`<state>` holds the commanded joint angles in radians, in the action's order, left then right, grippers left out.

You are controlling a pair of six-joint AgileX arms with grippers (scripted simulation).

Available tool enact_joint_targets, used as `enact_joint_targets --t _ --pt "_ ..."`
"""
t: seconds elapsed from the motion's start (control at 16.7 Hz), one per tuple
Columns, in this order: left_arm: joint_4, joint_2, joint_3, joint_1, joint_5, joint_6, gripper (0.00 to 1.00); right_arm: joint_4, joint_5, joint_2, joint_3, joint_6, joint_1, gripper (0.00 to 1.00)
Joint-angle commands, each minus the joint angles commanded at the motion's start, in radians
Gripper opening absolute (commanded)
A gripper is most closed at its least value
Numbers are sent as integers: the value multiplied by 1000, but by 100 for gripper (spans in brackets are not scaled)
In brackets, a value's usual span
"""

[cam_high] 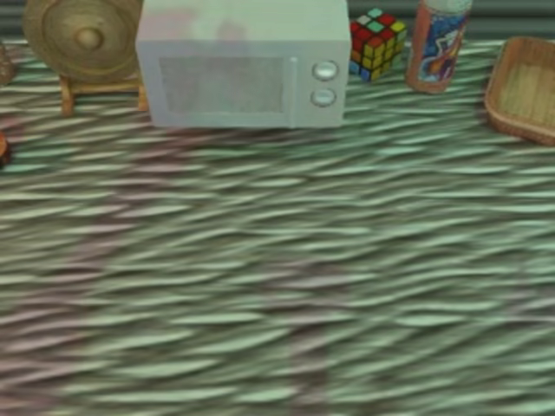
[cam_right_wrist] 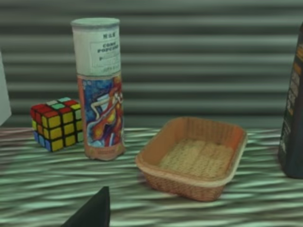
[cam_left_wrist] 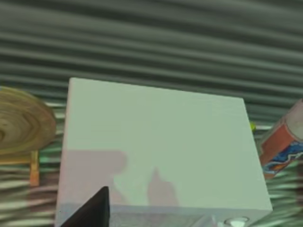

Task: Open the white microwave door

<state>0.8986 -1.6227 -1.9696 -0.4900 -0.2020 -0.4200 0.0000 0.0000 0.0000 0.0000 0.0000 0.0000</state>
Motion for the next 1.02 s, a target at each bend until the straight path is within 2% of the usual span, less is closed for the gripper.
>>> enact_joint_targets --t 0.24,0.48,0.72,1.02 --pt "181 -354 -327 -81 -49 -91 100 0 0 0 0 0 0 100" --pt "343 -633 -534 -139 -89 -149 100 0 0 0 0 0 0 100" --pt "433 -766 -622 -165 -110 -172 100 0 0 0 0 0 0 100" --pt "439 -774 -626 -167 -111 -174 100 0 0 0 0 0 0 100"
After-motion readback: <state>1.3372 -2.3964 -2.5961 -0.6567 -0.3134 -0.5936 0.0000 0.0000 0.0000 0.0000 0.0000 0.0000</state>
